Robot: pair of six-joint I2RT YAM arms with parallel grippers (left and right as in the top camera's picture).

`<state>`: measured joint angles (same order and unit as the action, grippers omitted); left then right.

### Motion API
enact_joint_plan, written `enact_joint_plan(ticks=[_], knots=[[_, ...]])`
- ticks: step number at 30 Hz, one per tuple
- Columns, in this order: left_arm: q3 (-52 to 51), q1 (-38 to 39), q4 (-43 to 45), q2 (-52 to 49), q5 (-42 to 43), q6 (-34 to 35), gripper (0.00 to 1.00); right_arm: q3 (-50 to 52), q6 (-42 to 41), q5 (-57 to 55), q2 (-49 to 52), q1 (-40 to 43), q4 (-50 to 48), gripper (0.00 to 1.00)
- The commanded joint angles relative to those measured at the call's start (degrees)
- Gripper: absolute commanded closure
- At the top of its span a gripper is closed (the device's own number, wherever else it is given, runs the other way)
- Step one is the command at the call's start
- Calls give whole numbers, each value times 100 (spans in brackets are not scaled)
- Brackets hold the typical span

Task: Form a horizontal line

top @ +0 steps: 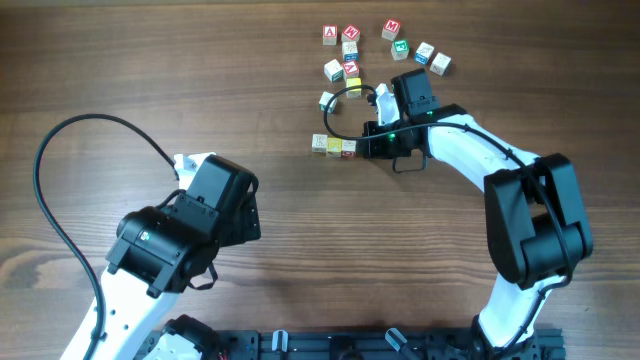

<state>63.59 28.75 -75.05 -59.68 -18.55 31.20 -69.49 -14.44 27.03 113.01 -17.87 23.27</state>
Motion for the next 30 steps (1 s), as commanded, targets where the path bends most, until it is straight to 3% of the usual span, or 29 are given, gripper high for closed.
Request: enact_joint_plan(ticks=[1,14,20,21,24,30], knots=[[0,-22,-2,9,4,59,0,-111,210,162,35,-17,-33,96],[0,-22,-2,9,7,59,0,-127,245,-308,31,-15,-44,96],[0,-22,-4,9,4,59,0,-643,192,-750,-433,-28,1261,96],[0,-22,-2,9,4,59,0,-643,-4,-450,-531,-42,1471,96],[0,-22,-2,9,7,59,0,-555,-1681,48,-533,-214,1939,96],[0,-22,-2,9,4,59,0,-387,-1923,-1093,-511,-979,1335,96]])
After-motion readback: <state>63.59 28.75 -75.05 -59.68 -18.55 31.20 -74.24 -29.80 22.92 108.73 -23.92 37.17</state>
